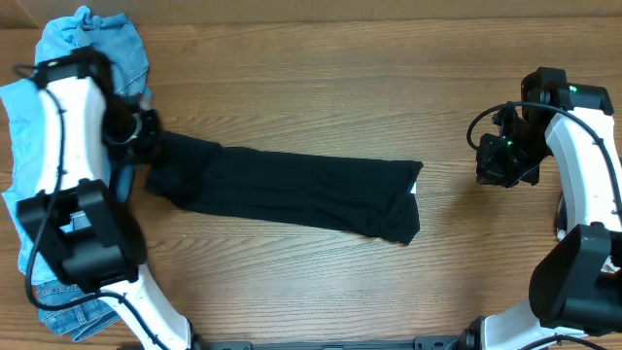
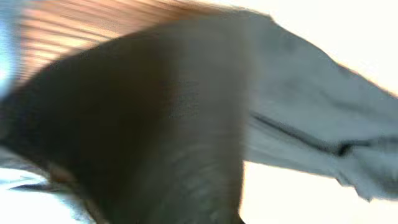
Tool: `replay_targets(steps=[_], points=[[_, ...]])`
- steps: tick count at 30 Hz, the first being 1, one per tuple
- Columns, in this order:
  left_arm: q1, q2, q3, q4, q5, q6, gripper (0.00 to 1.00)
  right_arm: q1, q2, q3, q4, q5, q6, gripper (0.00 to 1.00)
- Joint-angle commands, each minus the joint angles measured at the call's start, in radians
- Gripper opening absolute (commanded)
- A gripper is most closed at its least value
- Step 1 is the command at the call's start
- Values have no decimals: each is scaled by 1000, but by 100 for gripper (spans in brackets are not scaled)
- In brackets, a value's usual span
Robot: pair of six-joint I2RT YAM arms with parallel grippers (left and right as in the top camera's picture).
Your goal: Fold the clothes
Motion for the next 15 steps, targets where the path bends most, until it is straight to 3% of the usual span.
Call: replay_targets(steps=[1,10,15], points=[[-142,-6,27,-16,99,47,4,3,-9,-2,5,-5,3,8],[-487,-6,26,23,-16,34,4,3,-9,-2,5,-6,3,8],[-579,-6,26,70,-50,26,8,3,-9,-2,5,-6,3,8]])
